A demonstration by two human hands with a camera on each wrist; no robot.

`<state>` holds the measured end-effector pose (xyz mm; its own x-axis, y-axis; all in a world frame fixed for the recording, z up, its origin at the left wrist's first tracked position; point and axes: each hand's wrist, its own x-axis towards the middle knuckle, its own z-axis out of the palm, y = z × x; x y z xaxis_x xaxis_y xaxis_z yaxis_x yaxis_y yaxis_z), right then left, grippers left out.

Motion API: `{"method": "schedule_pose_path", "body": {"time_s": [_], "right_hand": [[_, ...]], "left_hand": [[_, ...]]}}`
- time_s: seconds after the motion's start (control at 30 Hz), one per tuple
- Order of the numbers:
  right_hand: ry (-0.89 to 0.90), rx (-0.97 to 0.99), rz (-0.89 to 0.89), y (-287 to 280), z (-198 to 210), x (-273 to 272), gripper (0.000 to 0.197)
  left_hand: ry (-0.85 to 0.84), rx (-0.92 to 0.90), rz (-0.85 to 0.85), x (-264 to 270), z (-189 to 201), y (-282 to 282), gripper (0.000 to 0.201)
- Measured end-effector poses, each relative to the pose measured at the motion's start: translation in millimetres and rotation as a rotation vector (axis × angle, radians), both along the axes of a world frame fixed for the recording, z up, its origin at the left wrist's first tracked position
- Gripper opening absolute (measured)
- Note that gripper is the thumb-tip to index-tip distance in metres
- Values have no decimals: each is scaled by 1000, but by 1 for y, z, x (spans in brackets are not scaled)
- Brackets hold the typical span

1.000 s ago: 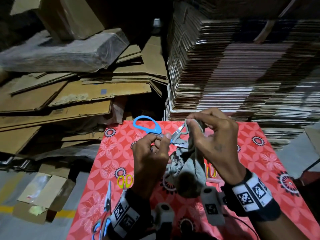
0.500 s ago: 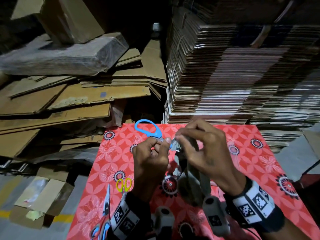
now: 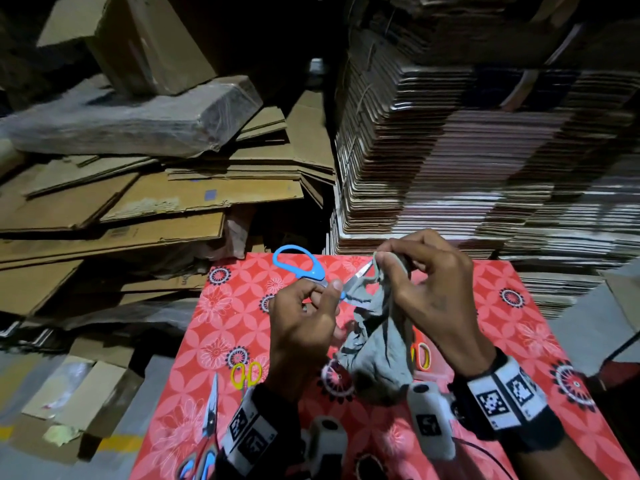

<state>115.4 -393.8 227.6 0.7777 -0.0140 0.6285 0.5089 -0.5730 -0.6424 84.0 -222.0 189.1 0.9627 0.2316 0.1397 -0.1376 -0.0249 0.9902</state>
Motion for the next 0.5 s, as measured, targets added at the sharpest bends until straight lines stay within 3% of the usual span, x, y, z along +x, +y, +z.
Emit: {"method": "schedule_pose_path", "body": {"time_s": [0.17,0.3,0.37,0.5], "right_hand": [[61,110,-69,-6,-14,1,14],[112,147,-146,-11,-20,1,19],[158,109,-97,-6,-25,-2,19],[318,70,102,9,-36,-8,41]], "left_hand": [[-2,-88,54,3,1,6,28],[79,-257,117,12,0,13,30],[120,-356,105,16,-1,16,28],[226,-629,55,18,4,12,19]]}}
